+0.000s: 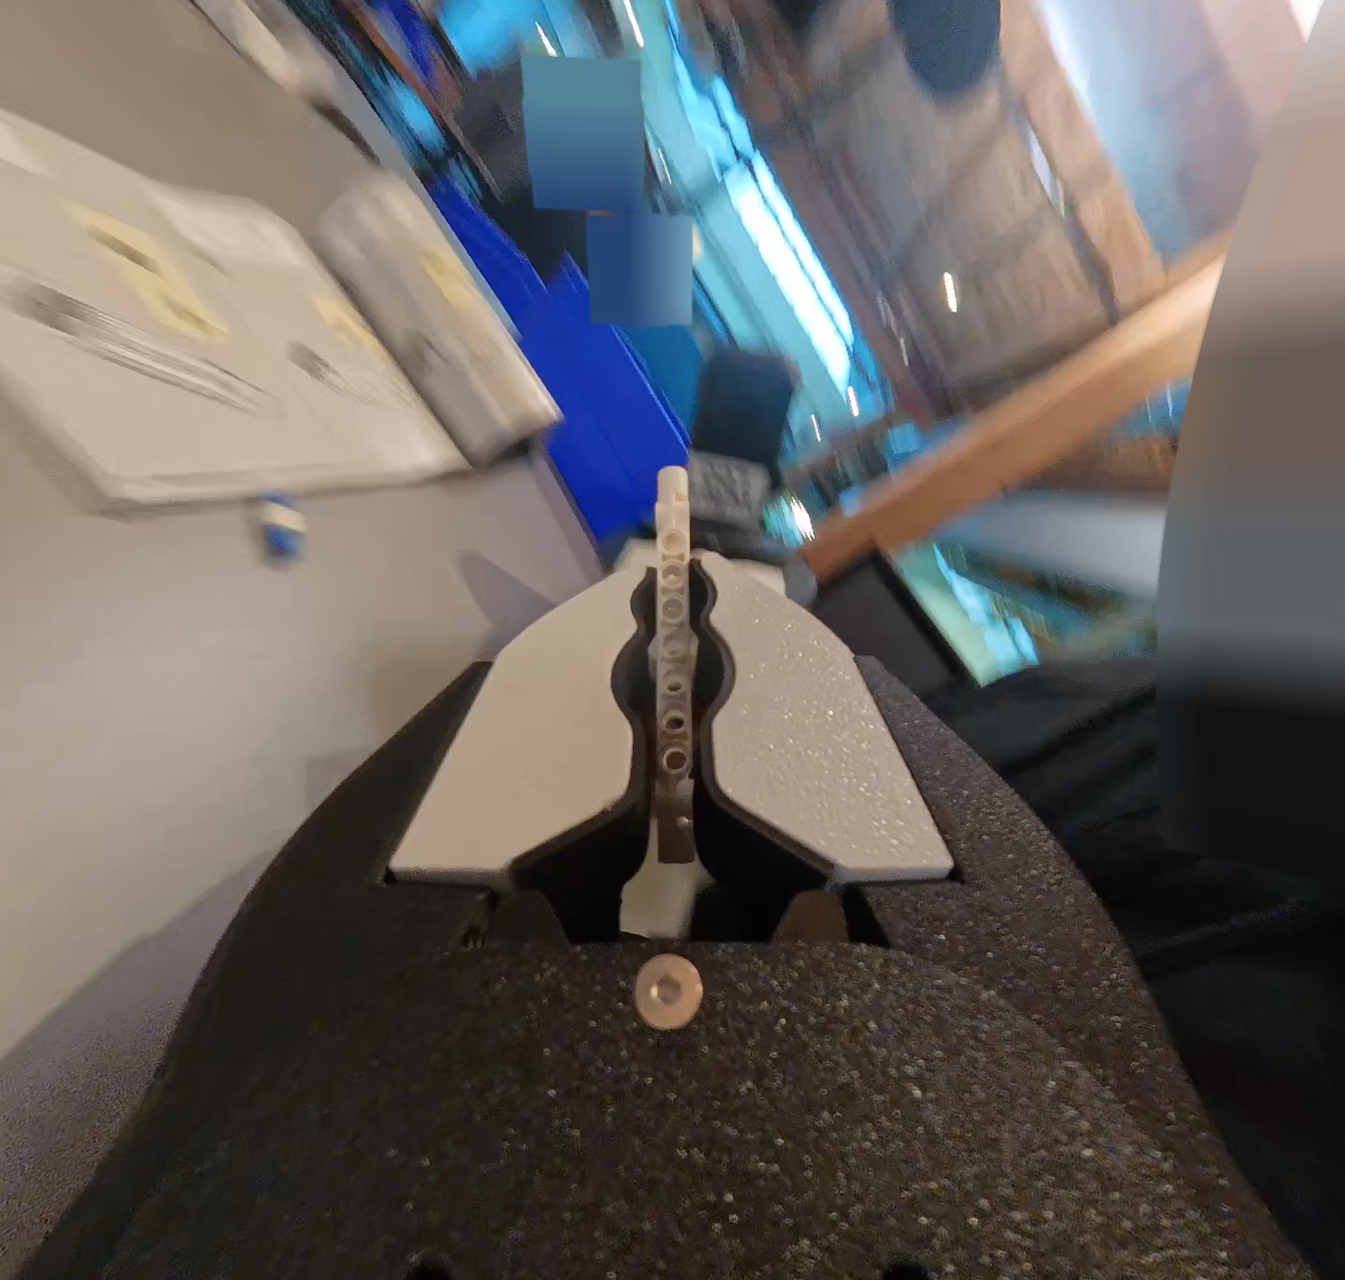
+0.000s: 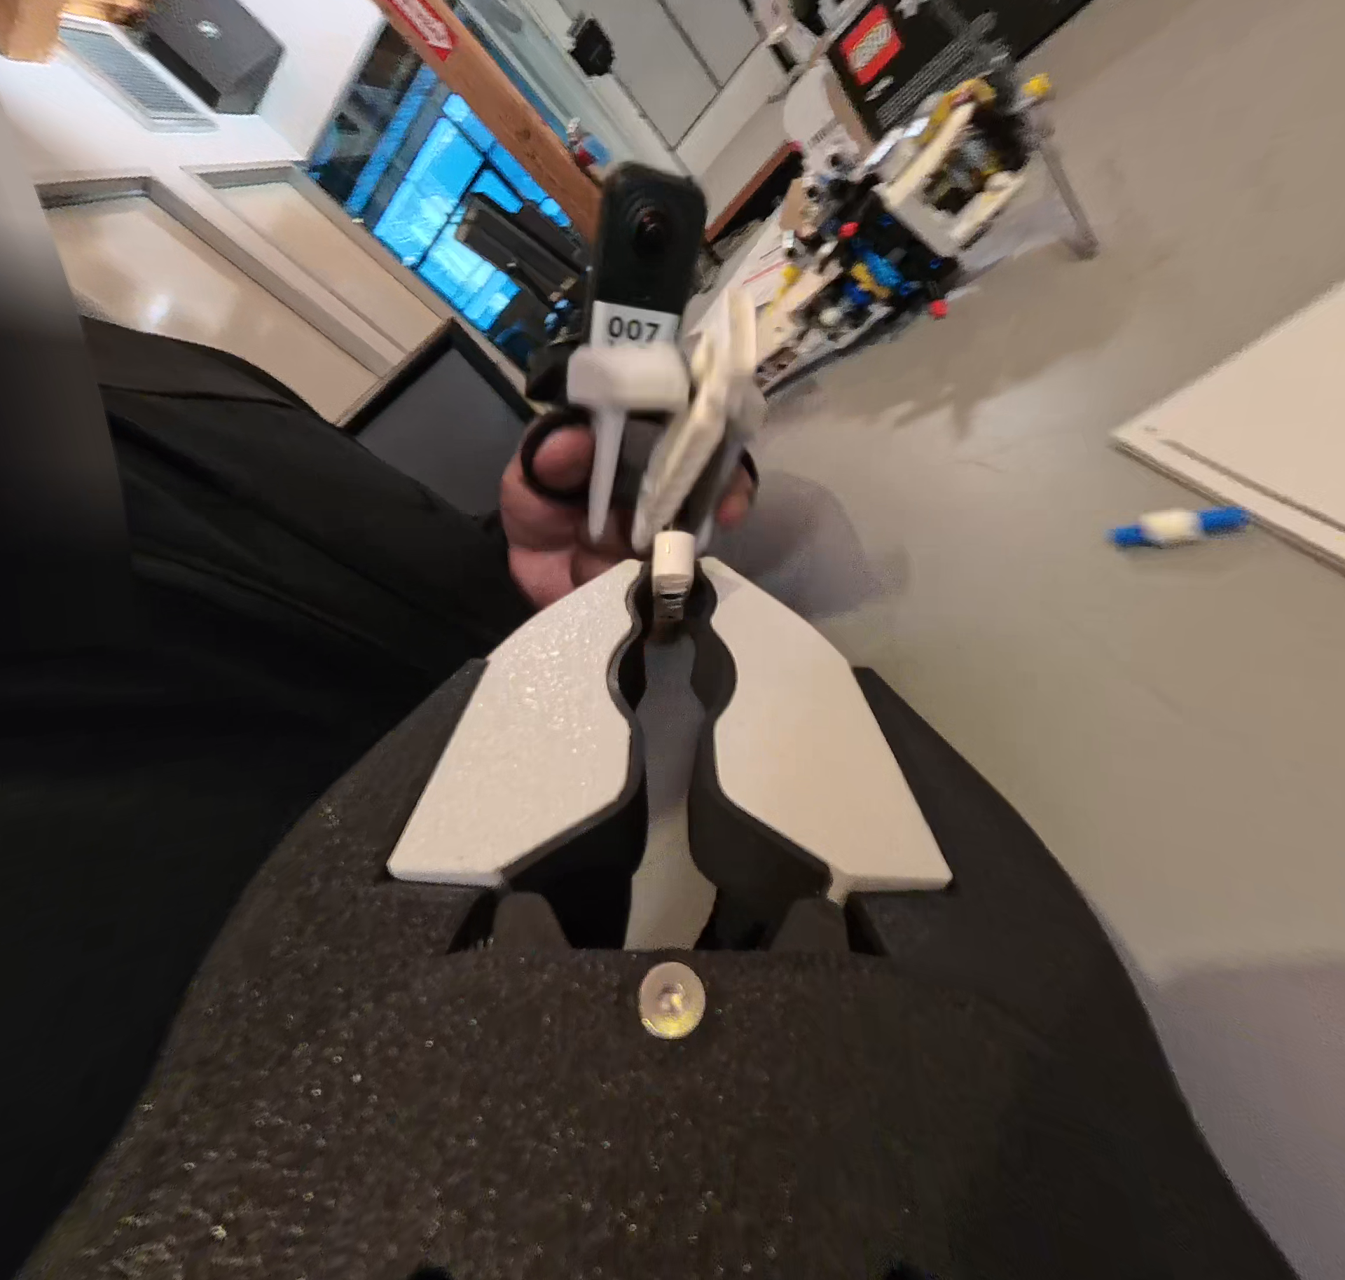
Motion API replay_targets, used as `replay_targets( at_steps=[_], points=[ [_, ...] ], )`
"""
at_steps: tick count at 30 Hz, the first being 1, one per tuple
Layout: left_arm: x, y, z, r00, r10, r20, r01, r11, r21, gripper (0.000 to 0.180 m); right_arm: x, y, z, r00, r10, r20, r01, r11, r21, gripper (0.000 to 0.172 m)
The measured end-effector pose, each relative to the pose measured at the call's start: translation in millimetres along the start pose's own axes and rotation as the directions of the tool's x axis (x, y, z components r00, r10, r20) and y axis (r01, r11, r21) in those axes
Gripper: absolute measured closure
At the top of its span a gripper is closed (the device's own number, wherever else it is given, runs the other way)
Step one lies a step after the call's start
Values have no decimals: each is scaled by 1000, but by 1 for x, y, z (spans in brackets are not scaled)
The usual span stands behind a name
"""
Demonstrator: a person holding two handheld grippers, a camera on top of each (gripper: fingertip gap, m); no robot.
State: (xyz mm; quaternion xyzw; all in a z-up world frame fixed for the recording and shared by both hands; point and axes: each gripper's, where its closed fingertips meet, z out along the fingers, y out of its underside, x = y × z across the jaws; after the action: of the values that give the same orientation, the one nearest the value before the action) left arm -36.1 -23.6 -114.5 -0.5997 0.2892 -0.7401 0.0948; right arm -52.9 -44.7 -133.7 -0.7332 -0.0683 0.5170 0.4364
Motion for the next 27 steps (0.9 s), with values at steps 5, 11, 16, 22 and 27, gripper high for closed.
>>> replay_targets(
  at_steps=[5,11,16,22,27],
  points=[
    [-10,4,-12,993,55,102,-50,997,-53,171,16,-4,-37,997,19,-72,-17,1000,22,164],
    [-41,31,-6,893,369,257,-253,885,-392,171,10,-1,-29,998,-44,-55,44,999,-9,164],
    [-52,48,-9,847,478,234,-286,780,-557,164,13,5,-23,991,-100,-90,95,993,-64,164],
    [-37,26,-8,763,627,160,-492,723,-485,149,16,0,-17,982,-158,-108,151,986,-75,164],
    [-11,17,0,804,591,66,-538,770,-343,150,10,-18,-15,986,-157,-57,160,986,48,164]
  ],
)
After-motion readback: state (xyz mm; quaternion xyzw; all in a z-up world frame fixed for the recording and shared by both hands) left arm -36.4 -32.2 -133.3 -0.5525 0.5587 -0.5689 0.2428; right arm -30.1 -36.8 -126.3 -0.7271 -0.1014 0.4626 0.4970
